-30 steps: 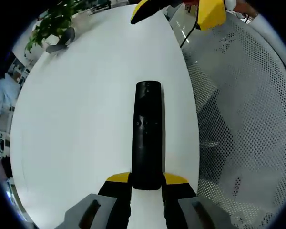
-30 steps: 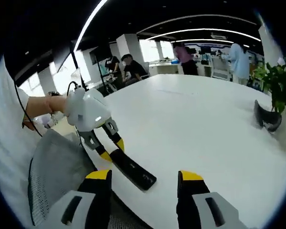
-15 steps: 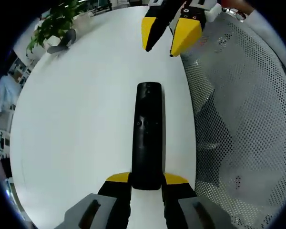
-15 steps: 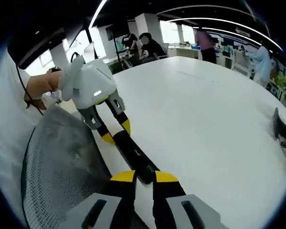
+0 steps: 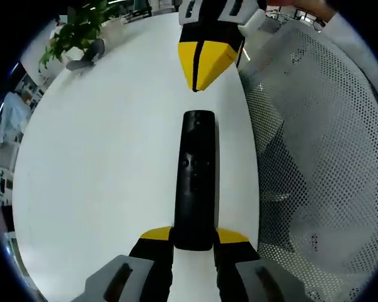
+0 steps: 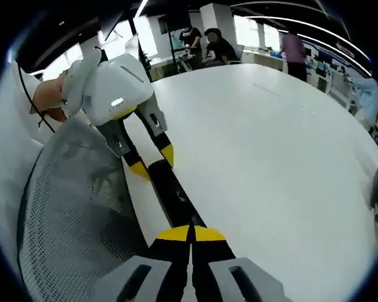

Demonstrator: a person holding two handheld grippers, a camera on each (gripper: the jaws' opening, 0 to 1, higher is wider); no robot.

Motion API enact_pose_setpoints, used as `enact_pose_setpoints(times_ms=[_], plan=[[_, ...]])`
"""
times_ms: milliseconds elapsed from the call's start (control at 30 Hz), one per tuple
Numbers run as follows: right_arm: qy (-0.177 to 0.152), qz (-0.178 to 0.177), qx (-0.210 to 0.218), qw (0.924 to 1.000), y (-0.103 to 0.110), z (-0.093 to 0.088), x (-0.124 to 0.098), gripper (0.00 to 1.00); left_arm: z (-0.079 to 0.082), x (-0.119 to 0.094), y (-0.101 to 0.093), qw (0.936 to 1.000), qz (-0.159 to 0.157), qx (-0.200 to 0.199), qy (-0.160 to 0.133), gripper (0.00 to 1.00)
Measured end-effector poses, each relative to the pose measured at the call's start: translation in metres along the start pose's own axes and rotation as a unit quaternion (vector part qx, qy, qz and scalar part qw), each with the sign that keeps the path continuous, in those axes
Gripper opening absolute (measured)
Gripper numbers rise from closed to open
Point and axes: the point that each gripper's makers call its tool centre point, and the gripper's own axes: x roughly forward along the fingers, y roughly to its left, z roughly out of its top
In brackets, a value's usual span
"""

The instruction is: Press the specified remote control buttons in sequence, fully releasing each button before pressing the next.

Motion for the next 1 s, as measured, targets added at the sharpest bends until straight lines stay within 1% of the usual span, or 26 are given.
enact_pose_setpoints(times_ms=[200, 267, 300, 333, 400, 500, 667, 767, 833, 933, 967, 1000], plan=[[0.026, 0.013, -0.017, 0.9994, 0.0, -0.009, 0.006, 0.0, 0.0, -0.001, 0.0, 1.0, 0.001, -0.006, -0.002, 0.24], [0.046, 0.012, -0.038, 0.9981, -0.001, -0.014, 0.009, 0.0, 0.0, -0.001, 0.0, 1.0, 0.0, -0.003, -0.003, 0.24], [0.058, 0.009, -0.061, 0.9964, -0.003, -0.016, 0.01, 0.0, 0.0, -0.001, 0.0, 1.0, 0.0, -0.002, -0.004, 0.24], [0.064, 0.008, -0.076, 0.995, -0.004, -0.017, 0.012, 0.0, 0.0, -0.001, 0.0, 1.0, -0.001, 0.001, -0.006, 0.24], [0.08, 0.013, -0.095, 0.9923, -0.002, -0.021, 0.016, 0.0, -0.001, -0.001, 0.0, 0.9999, -0.001, 0.002, -0.01, 0.24], [0.086, 0.013, -0.114, 0.9897, -0.003, -0.022, 0.023, 0.0, 0.0, -0.001, 0.0, 0.9999, -0.002, 0.003, -0.015, 0.24], [0.099, 0.012, -0.143, 0.9847, -0.005, -0.021, 0.027, 0.0, 0.0, -0.002, 0.0, 0.9997, -0.002, 0.003, -0.024, 0.24], [0.093, 0.013, -0.143, 0.9852, -0.005, -0.019, 0.028, 0.0, -0.001, -0.002, 0.001, 0.9996, -0.002, 0.003, -0.029, 0.24], [0.096, 0.015, -0.145, 0.9846, -0.003, -0.018, 0.031, 0.0, -0.002, -0.002, 0.001, 0.9994, -0.003, 0.005, -0.033, 0.24], [0.11, 0.012, -0.168, 0.9795, -0.004, -0.018, 0.031, 0.0, -0.002, -0.002, 0.001, 0.9994, -0.004, 0.003, -0.035, 0.24], [0.118, 0.008, -0.179, 0.9767, -0.004, -0.019, 0.032, 0.0, -0.002, -0.002, 0.001, 0.9994, -0.004, 0.004, -0.035, 0.24], [0.121, 0.006, -0.18, 0.9761, -0.003, -0.018, 0.033, 0.0, -0.002, -0.002, 0.0, 0.9994, -0.004, 0.006, -0.035, 0.24]])
